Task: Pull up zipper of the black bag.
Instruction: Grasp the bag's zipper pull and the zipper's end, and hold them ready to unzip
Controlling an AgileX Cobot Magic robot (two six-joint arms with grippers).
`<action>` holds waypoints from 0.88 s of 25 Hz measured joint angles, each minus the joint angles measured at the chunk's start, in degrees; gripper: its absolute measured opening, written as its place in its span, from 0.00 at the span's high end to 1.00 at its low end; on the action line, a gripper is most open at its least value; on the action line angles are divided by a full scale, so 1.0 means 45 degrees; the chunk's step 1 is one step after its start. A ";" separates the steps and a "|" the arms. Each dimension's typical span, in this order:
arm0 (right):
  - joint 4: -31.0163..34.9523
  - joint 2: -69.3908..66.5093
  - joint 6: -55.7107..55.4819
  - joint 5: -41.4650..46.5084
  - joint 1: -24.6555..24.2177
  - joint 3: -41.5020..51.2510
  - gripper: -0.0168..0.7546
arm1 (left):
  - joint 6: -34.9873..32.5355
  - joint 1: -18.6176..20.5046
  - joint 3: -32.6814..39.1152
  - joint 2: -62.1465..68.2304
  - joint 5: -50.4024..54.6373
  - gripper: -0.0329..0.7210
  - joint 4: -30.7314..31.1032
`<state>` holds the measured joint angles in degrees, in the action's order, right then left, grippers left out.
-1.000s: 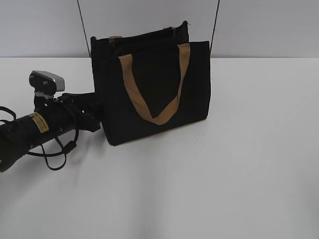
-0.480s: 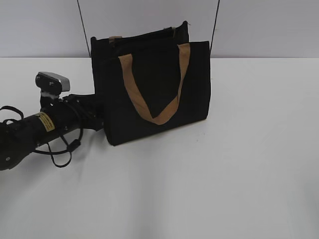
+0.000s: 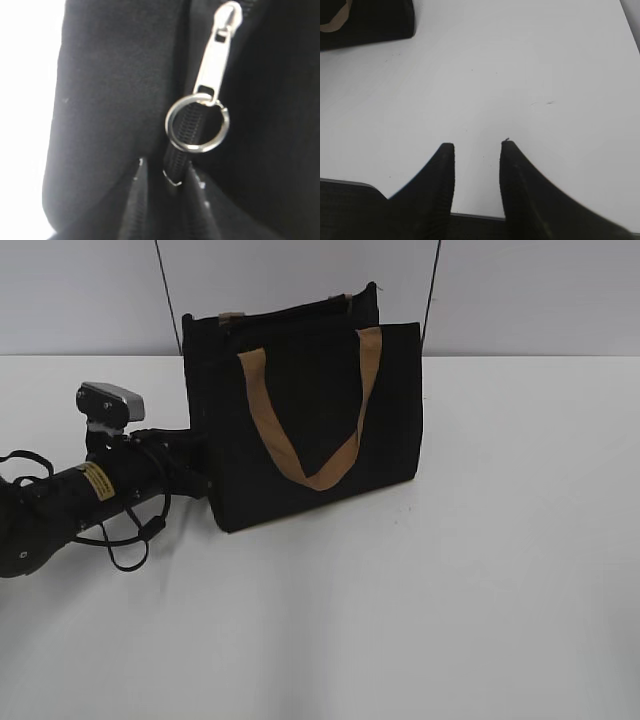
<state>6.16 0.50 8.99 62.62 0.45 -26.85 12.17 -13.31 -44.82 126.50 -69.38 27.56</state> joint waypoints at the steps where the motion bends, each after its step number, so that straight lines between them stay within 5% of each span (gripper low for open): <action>1: 0.0000 0.0000 0.0000 0.0000 0.0000 0.0000 0.67 | 0.0003 0.0000 -0.0014 0.0000 0.0000 0.76 0.0000; 8: 0.0000 0.0000 0.0000 0.0000 0.0000 0.0000 0.67 | 0.0014 0.0000 -0.0014 0.0000 0.0000 0.92 -0.0014; 22: 0.0000 0.0000 0.0000 0.0000 0.0000 0.0000 0.67 | 0.0116 0.0014 0.1712 -0.2015 0.0025 0.93 0.0270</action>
<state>6.16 0.50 8.99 62.62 0.45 -26.85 12.69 -13.25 -37.11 117.43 -69.26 28.78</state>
